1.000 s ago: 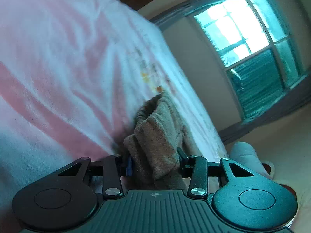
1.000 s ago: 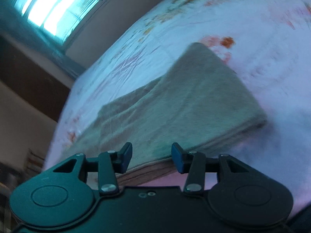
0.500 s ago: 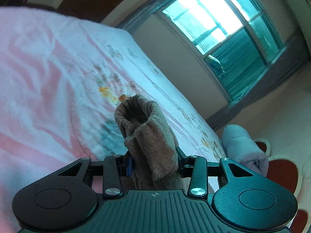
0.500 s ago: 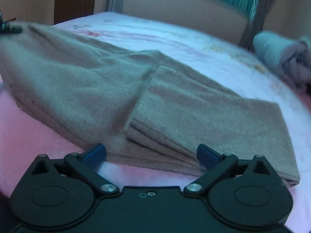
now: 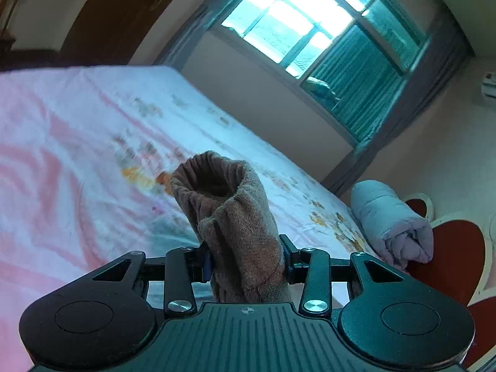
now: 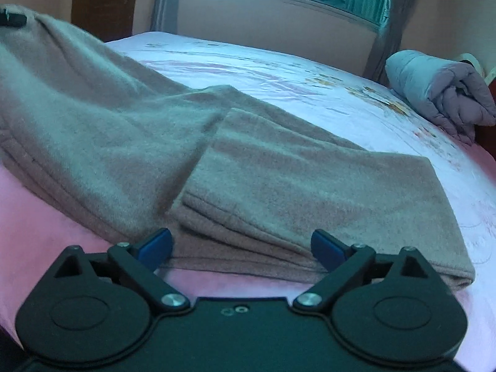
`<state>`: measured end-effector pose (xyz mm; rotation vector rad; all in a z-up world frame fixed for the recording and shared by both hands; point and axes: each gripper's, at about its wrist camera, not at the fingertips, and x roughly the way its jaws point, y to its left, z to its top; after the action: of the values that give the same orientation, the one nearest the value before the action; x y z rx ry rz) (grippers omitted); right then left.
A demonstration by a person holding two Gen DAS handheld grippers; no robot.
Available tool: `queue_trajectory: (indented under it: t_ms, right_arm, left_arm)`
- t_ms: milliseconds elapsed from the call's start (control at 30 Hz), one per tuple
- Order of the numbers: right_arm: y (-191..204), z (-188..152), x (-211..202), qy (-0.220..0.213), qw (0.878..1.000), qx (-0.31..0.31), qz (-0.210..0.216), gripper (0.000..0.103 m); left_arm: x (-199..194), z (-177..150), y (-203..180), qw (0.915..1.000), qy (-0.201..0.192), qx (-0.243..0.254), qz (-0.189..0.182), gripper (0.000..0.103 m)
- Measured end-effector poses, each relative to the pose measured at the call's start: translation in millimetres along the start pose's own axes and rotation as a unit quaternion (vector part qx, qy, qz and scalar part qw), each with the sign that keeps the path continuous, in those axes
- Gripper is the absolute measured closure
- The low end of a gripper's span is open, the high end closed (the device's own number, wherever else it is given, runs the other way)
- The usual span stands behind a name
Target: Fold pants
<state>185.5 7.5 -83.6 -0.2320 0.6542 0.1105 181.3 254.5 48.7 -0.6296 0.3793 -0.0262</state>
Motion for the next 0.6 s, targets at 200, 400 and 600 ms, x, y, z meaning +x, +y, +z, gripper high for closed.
queue_trajectory:
  t_ms: [200, 400, 600]
  right_arm:
    - [-12, -3, -23, -0.040, 0.999, 0.033, 0.010, 0.022]
    - [-135, -27, -95, -0.154, 0.954, 0.258, 0.024, 0.010]
    - [-265, -55, -114, -0.149, 0.908, 0.391, -0.006, 0.011]
  left_arm:
    - [-8, 3, -88, 0.9956, -0.023, 0.090, -0.008, 0.062]
    - [22, -33, -224, 0.9739, -0.012, 0.224, -0.036, 0.062]
    - [103, -145, -346, 0.9381, 0.082, 0.331, -0.062, 0.063]
